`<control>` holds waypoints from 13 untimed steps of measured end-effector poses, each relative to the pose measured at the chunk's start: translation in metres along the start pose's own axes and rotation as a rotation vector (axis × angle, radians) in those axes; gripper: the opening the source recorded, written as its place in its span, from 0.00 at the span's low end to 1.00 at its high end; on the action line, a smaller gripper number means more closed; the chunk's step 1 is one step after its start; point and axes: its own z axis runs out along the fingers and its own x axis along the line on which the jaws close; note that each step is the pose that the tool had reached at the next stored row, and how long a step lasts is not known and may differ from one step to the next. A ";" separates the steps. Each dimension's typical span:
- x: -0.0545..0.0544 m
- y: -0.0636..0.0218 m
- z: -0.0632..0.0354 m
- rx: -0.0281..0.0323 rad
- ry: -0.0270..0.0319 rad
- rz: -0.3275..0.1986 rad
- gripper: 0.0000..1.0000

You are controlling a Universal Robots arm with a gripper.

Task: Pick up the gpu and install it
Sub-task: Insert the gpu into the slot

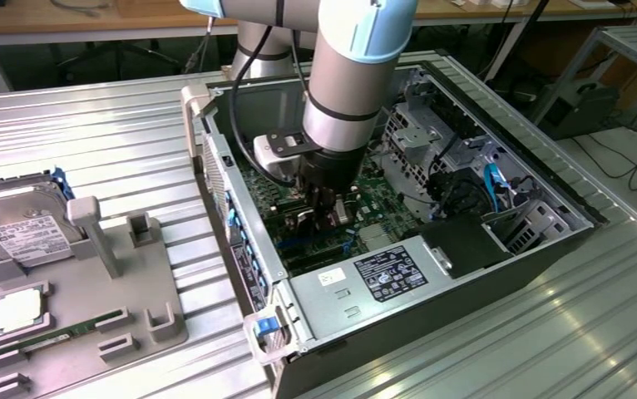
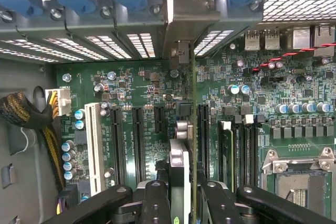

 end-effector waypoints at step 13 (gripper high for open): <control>0.000 0.0000 0.0013 -0.0003 0.0000 0.000 0.28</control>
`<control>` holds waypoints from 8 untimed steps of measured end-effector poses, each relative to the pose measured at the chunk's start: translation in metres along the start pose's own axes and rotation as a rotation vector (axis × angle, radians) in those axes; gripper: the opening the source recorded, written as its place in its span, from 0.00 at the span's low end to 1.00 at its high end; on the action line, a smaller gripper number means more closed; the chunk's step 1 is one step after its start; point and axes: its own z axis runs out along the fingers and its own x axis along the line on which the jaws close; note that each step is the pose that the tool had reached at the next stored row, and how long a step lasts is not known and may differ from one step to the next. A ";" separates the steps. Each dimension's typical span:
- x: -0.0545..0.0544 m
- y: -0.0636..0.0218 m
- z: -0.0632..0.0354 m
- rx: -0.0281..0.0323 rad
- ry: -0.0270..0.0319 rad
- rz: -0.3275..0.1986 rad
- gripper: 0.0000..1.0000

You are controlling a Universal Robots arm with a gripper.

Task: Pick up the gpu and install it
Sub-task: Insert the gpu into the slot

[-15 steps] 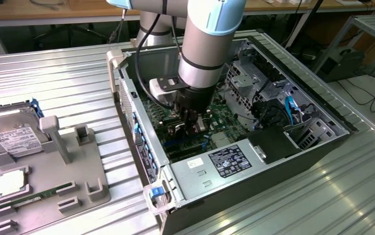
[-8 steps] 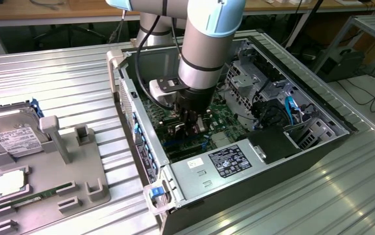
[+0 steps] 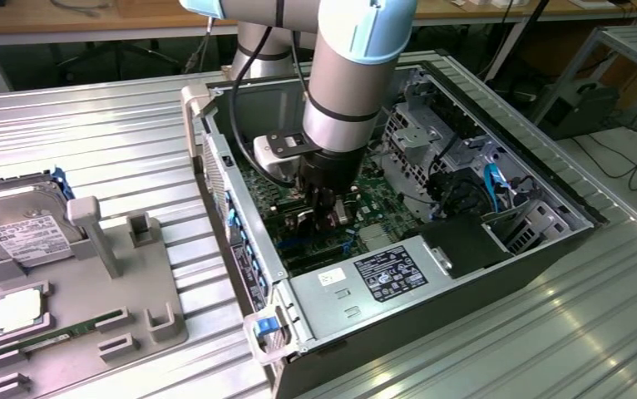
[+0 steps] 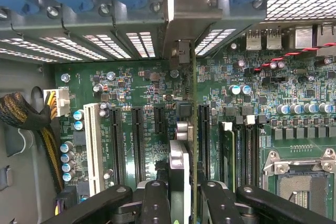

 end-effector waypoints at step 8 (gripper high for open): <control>0.000 0.0000 0.0000 0.0000 0.0000 0.000 0.28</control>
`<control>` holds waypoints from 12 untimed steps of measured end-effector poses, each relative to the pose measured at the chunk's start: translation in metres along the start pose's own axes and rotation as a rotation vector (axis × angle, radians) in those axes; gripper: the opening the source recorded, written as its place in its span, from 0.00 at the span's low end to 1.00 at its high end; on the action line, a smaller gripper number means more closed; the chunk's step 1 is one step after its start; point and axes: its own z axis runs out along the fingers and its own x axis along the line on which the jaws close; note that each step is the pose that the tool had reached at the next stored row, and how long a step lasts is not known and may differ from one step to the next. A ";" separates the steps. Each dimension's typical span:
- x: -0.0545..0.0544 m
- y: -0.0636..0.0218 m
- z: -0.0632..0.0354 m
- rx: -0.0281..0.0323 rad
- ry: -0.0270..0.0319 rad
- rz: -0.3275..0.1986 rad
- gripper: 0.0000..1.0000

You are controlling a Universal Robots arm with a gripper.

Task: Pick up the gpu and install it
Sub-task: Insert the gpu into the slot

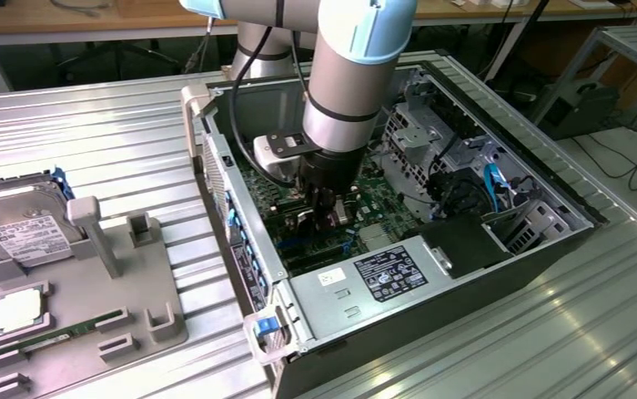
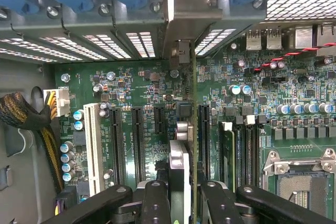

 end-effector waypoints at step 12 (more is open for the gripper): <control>0.000 0.0003 -0.0069 0.0005 -0.0002 -0.001 0.28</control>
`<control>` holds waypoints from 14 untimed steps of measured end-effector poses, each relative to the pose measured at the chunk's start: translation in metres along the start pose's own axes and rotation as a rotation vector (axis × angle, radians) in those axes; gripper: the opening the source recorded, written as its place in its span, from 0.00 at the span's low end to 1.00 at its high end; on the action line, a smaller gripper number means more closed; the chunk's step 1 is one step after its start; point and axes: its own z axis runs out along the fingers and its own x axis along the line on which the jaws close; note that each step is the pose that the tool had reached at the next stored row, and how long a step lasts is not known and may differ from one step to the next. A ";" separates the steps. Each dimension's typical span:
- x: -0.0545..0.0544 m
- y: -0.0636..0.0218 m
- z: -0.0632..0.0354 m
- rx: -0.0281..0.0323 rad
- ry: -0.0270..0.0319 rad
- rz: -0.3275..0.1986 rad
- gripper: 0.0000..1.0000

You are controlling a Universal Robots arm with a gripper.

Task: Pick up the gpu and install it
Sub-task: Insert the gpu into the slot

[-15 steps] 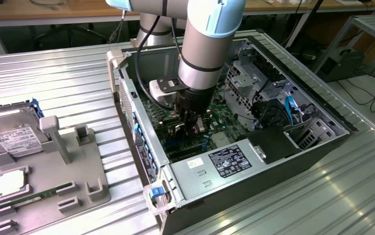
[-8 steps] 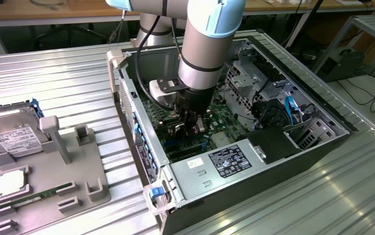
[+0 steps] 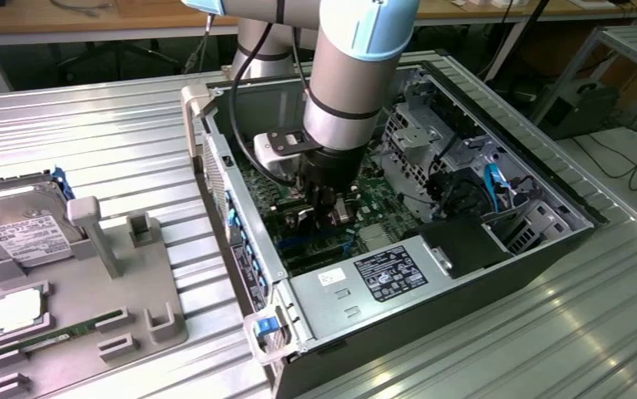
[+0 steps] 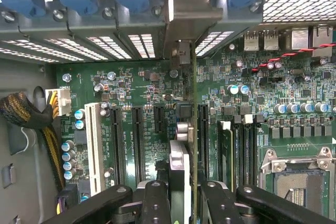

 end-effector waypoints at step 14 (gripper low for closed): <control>0.000 0.0000 0.0001 -0.0008 0.0002 -0.050 0.28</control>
